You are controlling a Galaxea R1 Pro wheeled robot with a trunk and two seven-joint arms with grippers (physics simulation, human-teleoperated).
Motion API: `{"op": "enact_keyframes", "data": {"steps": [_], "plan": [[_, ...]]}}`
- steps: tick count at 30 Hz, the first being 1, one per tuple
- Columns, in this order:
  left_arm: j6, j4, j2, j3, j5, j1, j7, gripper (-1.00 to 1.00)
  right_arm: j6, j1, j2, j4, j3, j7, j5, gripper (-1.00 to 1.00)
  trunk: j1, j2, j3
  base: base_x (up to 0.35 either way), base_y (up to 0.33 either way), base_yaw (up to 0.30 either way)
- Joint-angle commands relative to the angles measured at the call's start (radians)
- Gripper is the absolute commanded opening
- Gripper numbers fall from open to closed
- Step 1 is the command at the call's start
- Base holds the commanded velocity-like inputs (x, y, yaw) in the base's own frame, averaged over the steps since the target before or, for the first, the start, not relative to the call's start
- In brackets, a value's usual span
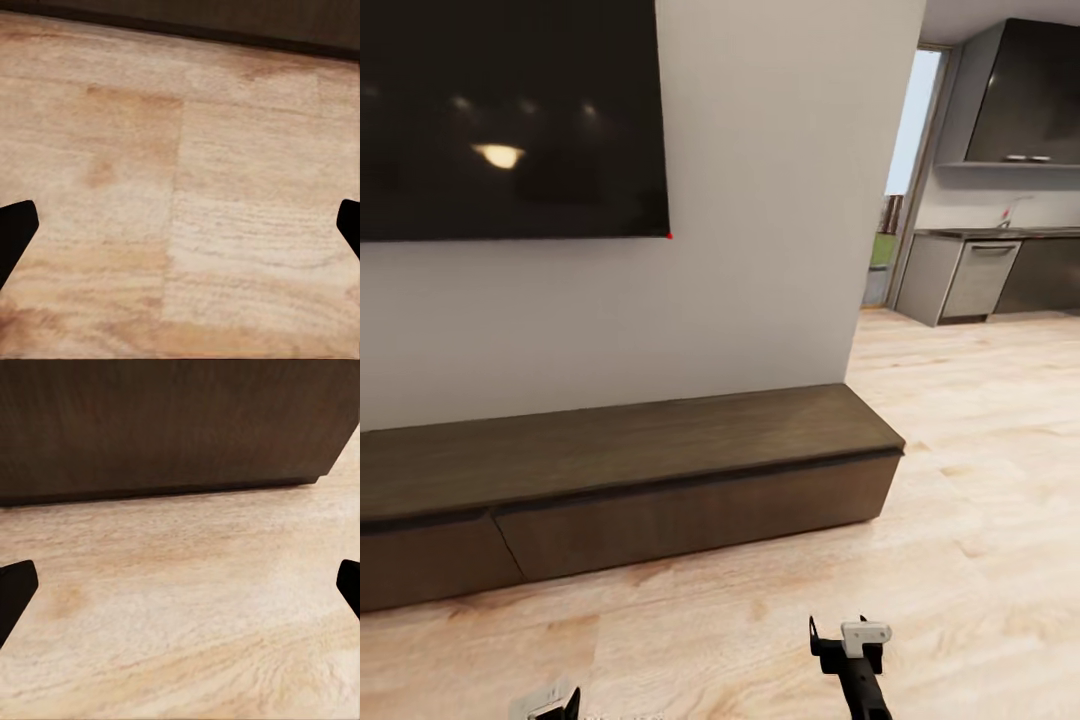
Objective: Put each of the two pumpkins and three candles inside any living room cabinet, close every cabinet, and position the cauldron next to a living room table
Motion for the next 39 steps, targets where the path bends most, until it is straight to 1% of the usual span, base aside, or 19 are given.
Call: {"op": "enact_keyframes", "data": {"steps": [1,9,16,33,34,39], "plan": [[0.001,-0.001,-0.001,-0.005,0.000,-0.002,0.005,1.00,-0.003,-0.001,0.001,0.001,0.009,-0.004,-0.010,1.00,0.000,0.000,-0.001,-0.003,0.000,0.265],[0.018,0.006,-0.006,-0.005,0.000,-0.002,0.006,1.00,-0.003,0.000,0.003,0.001,0.011,-0.016,-0.010,1.00,0.000,0.000,-0.001,-0.001,0.040,0.275],[0.018,0.006,-0.006,-0.006,0.000,-0.002,0.006,1.00,-0.003,0.000,0.003,0.001,0.011,-0.017,-0.010,1.00,0.000,0.000,-0.001,-0.063,0.285,0.244],[0.018,0.006,-0.007,-0.006,0.000,-0.002,0.004,1.00,-0.003,0.000,0.009,0.001,0.012,-0.017,-0.010,1.00,0.000,0.000,-0.001,-0.133,0.316,0.256],[0.018,0.006,-0.009,-0.006,0.000,-0.002,0.004,1.00,-0.002,0.000,0.015,0.001,0.012,-0.017,-0.009,1.00,0.000,0.000,-0.001,-0.013,0.043,0.276],[0.018,0.006,-0.008,-0.006,0.000,-0.002,0.004,1.00,-0.002,0.000,0.017,0.001,0.011,-0.017,-0.008,1.00,0.000,0.000,-0.001,-0.004,0.083,0.249]]}}
